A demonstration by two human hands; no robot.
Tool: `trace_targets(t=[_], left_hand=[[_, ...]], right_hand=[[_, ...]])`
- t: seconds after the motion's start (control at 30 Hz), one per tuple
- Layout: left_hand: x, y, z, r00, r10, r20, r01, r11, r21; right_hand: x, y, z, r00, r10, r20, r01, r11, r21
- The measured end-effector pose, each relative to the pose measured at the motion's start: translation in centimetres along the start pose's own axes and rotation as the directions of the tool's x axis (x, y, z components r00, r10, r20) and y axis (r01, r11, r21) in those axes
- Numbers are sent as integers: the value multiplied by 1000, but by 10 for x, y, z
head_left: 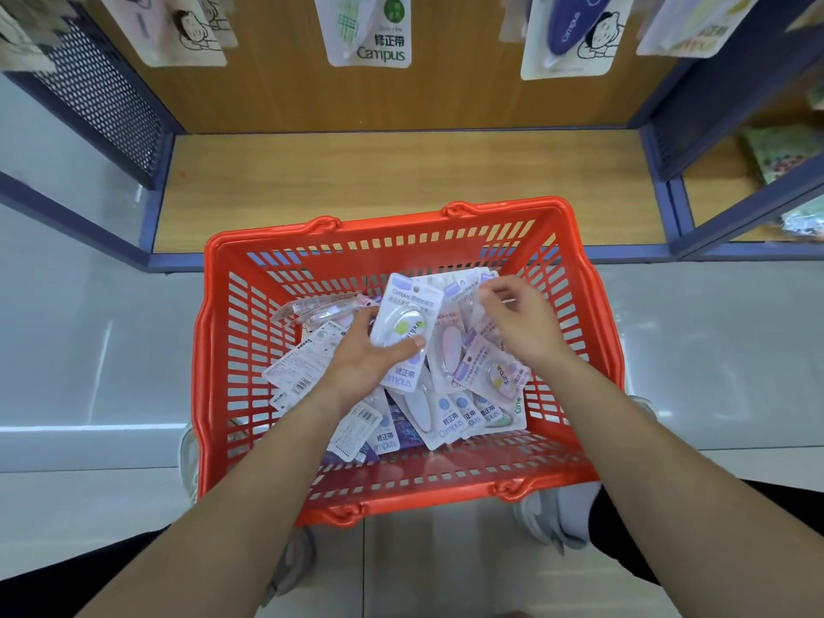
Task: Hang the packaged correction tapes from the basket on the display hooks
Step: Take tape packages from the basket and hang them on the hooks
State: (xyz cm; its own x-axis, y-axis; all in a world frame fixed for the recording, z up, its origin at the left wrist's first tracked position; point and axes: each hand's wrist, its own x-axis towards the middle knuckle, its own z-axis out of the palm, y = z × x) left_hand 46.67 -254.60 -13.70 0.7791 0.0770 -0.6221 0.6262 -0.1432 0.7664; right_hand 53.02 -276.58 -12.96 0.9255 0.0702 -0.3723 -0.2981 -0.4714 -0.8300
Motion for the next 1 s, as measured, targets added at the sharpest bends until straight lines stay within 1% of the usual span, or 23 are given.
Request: trace_targets(t=[0.03,0.1,0.17,0.23,0.3,0.4,0.57,0.63,0.73,0.87,1.0], left_hand=[[2,-1,-5,1000,-6,-26,6,1000,9],[6,-3,-16,998,-8,-69,10,1000,25],[8,-6,-21,996,-10,-88,13,999,37],[7,-9,-22,995,-14,-98,19,998,56],[5,-9,-19,995,-16,-100,24,997,74],[4,-6,-16,995,-29,-95,38,995,94],[-5,15,-17,993,18,-117,-5,993,115],[-11,29,-19,991,43,-130,-26,992,122],[-23,51,-21,989,78,-128,-57,985,160],[-40,74,-29,980,146,-134,-115,970,214],[-61,94,-46,969,193,-157,-152,958,242]], right_hand=[[2,9,-6,1000,18,1,-18,996,-92],[3,26,-14,989,110,102,-84,969,-232],[0,37,-14,965,180,191,-123,953,-277],[-4,48,-11,964,188,190,-123,943,-309],[-6,54,-8,967,185,176,-107,919,-380],[-8,57,-5,966,171,194,-56,872,-486],[-15,58,-3,970,100,220,42,828,-560],[-18,58,-1,970,73,234,73,825,-560],[-21,54,2,963,63,260,95,828,-553],[-25,48,1,966,56,251,116,775,-621],[-28,28,-12,977,35,211,89,830,-551]])
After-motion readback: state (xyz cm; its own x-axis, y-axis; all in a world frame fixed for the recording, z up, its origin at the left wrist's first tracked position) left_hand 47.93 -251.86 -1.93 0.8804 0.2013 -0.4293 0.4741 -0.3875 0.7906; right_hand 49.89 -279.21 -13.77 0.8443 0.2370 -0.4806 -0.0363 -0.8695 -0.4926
